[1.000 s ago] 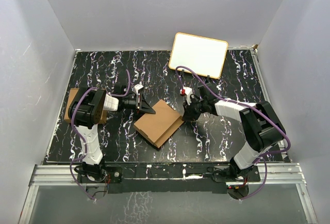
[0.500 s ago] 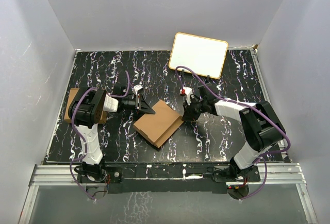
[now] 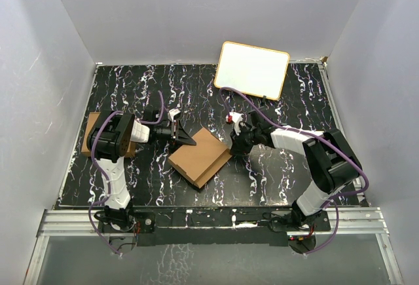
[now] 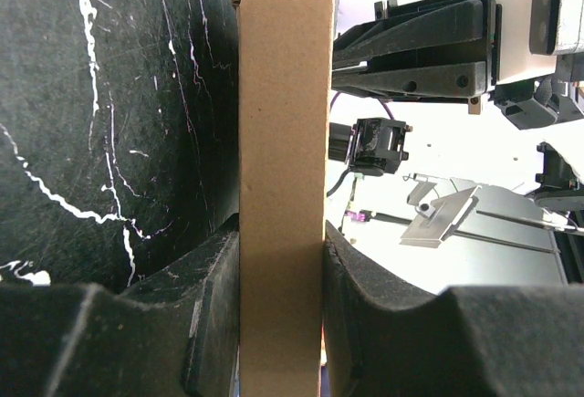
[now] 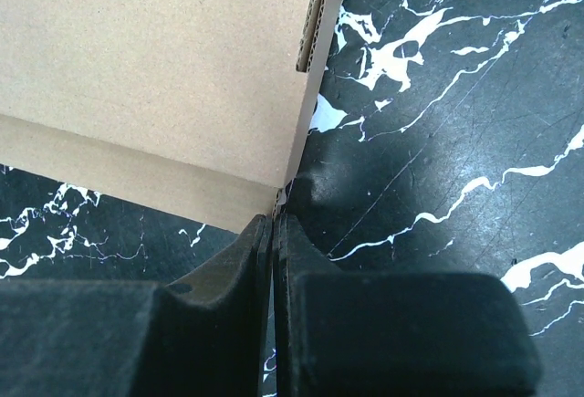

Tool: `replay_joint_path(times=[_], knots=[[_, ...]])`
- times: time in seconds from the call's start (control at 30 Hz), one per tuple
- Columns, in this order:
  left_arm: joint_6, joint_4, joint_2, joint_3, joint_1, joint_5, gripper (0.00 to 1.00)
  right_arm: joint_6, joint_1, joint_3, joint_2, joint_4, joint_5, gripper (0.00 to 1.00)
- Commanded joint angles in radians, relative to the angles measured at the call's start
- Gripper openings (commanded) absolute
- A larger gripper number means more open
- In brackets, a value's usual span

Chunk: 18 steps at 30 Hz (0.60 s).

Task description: Fold the paper box

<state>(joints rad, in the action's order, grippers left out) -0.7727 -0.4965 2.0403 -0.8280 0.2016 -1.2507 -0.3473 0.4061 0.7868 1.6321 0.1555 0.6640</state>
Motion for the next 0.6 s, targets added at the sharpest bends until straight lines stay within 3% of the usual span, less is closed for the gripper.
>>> replay_joint_path(times=[0.0, 0.57], knots=[[0.031, 0.018, 0.003, -0.006, -0.024, 0.028, 0.00, -0.028, 0.011, 0.010, -0.025, -0.016, 0.010, 0.08], [0.177, 0.220, -0.011, -0.076, -0.018, 0.031, 0.00, -0.061, 0.040, 0.077, -0.009, 0.038, -0.058, 0.08]])
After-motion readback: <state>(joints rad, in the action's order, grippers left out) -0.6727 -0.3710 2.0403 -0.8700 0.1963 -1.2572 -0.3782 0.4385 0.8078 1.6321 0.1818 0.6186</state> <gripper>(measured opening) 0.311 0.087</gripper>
